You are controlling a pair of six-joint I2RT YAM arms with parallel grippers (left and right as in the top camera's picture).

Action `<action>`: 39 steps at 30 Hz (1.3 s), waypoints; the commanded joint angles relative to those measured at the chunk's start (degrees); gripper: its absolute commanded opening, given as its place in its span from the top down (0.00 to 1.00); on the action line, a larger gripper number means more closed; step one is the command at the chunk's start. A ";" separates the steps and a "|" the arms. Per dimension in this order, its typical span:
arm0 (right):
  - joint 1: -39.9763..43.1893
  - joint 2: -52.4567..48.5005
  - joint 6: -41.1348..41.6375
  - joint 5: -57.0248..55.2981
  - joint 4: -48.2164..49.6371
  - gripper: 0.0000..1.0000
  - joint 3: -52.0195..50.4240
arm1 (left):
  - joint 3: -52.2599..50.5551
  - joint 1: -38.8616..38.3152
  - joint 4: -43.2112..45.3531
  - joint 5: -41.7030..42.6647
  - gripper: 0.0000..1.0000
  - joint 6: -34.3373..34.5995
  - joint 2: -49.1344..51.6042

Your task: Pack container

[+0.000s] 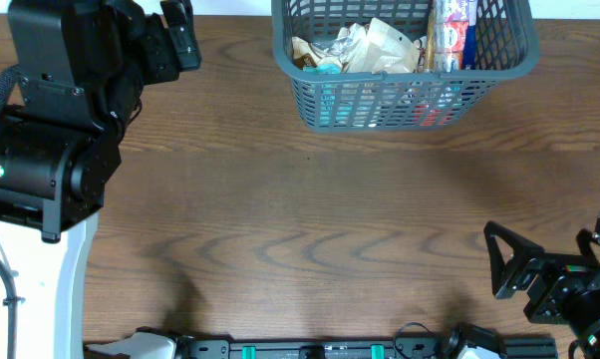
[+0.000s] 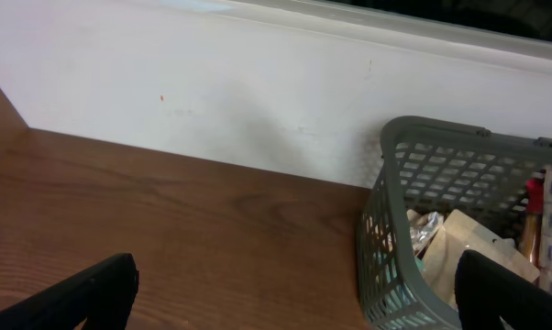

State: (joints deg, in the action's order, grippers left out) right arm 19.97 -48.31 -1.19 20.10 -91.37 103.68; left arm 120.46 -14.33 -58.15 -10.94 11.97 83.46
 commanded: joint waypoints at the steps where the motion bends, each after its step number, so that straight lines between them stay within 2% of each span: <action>1: -0.55 -0.02 -3.23 -1.95 1.31 0.01 -0.66 | 0.13 0.28 -0.13 -0.70 0.01 -0.31 -0.20; 7: -0.63 0.28 -5.42 -2.12 9.01 0.01 -6.93 | 0.13 0.28 -0.13 -0.70 0.01 -0.31 -0.20; 13: -5.75 4.46 -5.75 -1.88 27.63 0.01 -21.16 | 0.13 0.28 -0.13 -0.70 0.01 -0.31 -0.20; 19: -11.28 12.70 -5.75 -2.80 47.36 0.01 -39.26 | 0.13 0.28 -0.13 -0.70 0.01 -0.31 -0.20; 24: -12.26 21.11 -4.72 -3.06 60.65 0.01 -56.78 | 0.13 0.28 -0.13 -0.70 0.01 -0.31 -0.20; 30: -13.79 31.82 0.92 -2.95 71.28 0.01 -73.64 | 0.13 0.28 -0.13 -0.70 0.01 -0.31 -0.20; 34: -15.65 39.19 0.92 -3.91 79.03 0.01 -82.84 | 0.13 0.28 -0.13 -0.70 0.01 -0.31 -0.20; 39: -17.14 45.16 0.96 -7.82 84.02 0.01 -90.23 | 0.13 0.28 -0.13 -0.70 0.01 -0.31 -0.20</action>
State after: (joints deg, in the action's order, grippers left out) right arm 3.86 -5.58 -1.43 15.49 -8.40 16.36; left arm 120.46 -14.33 -58.15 -10.94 11.97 83.46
